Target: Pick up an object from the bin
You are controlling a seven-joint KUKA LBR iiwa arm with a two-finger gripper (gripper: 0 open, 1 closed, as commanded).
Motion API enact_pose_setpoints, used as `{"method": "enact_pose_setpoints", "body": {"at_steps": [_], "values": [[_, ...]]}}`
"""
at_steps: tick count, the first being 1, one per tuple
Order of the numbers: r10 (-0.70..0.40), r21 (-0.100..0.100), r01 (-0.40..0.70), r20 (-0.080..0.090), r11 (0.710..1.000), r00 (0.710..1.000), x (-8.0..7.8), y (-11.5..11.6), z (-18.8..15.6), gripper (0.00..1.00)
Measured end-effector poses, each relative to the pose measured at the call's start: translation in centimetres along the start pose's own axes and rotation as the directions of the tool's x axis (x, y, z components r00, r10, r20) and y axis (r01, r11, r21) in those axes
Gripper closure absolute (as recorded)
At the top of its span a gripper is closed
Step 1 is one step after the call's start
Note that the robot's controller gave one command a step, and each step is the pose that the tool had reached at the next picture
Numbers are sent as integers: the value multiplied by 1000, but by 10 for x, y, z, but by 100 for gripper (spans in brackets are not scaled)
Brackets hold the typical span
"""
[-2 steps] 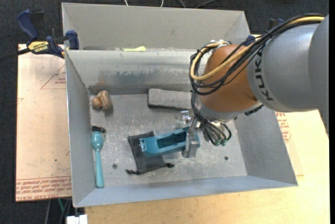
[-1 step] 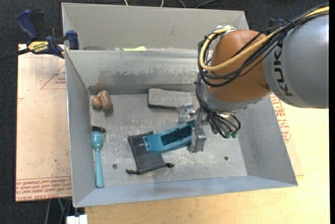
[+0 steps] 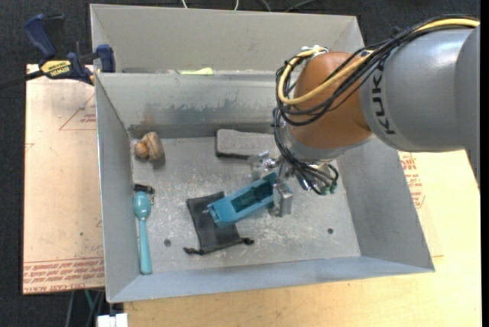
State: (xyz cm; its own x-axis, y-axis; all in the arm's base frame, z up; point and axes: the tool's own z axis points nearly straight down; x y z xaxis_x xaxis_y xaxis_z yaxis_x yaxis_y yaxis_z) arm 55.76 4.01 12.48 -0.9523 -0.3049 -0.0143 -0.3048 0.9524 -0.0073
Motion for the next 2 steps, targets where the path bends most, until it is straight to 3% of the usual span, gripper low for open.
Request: {"method": "enact_pose_setpoints", "body": {"at_steps": [1,2], "values": [[-9,-4,9,-12,1000,1000,7,7,-37,100],[-70,-5,69,-13,998,997,15,-7,-115,100]]}}
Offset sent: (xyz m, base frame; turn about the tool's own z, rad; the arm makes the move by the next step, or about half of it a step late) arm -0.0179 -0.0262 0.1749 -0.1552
